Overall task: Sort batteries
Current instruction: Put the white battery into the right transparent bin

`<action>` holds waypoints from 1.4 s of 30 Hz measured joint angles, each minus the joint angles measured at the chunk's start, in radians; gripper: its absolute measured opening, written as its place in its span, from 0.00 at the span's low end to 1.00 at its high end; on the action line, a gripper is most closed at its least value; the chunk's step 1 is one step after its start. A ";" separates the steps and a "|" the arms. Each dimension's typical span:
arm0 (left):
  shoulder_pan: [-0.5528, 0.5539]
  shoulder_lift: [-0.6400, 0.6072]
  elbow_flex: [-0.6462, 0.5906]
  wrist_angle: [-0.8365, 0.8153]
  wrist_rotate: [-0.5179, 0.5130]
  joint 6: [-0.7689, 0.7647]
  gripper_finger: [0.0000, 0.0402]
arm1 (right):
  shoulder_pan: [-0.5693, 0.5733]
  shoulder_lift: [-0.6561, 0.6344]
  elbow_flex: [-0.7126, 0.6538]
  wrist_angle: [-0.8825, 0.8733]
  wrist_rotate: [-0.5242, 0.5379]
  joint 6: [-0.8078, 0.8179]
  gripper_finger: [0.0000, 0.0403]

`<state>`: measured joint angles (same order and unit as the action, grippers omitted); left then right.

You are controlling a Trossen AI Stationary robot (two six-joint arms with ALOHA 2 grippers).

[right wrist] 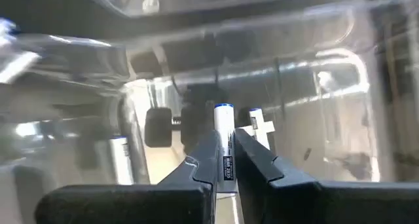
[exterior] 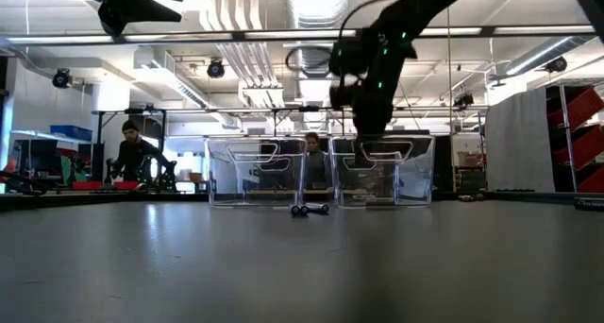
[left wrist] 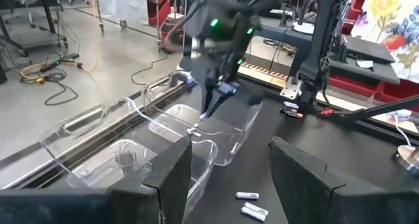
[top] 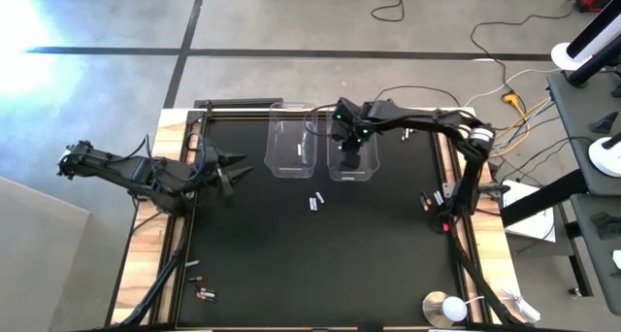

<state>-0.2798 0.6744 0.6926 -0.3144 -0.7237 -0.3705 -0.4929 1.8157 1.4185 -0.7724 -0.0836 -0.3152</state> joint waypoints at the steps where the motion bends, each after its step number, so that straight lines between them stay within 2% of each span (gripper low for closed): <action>1: 0.000 0.001 0.000 0.000 0.000 -0.004 0.45 | -0.010 0.023 0.000 0.000 0.000 0.000 0.06; 6: 0.000 0.007 0.000 0.000 -0.001 -0.016 0.45 | -0.049 0.106 0.000 0.002 -0.003 -0.032 0.06; 14: 0.000 0.008 0.000 -0.002 -0.002 -0.040 0.45 | -0.066 0.153 0.002 0.005 -0.004 -0.127 0.06; 22: 0.000 0.007 0.000 -0.002 -0.003 -0.040 0.45 | -0.061 0.149 0.002 -0.009 0.013 -0.104 0.23; 28: 0.000 0.007 0.000 -0.003 -0.002 -0.040 0.45 | -0.033 0.026 0.047 -0.089 0.028 -0.018 0.33; 32: 0.000 0.009 0.000 -0.009 -0.001 -0.036 0.45 | 0.039 -0.110 0.047 -0.078 0.034 0.069 0.33; 36: 0.000 0.011 0.000 -0.021 0.009 -0.033 0.45 | 0.170 -0.245 0.026 -0.042 0.039 0.196 0.30; 42: -0.001 0.012 0.000 -0.058 0.074 -0.030 0.45 | 0.475 -0.360 -0.107 0.147 0.227 0.475 0.26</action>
<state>-0.2806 0.6861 0.6926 -0.3721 -0.6501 -0.4008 -0.0181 1.4559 1.3113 -0.6258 0.1430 0.1600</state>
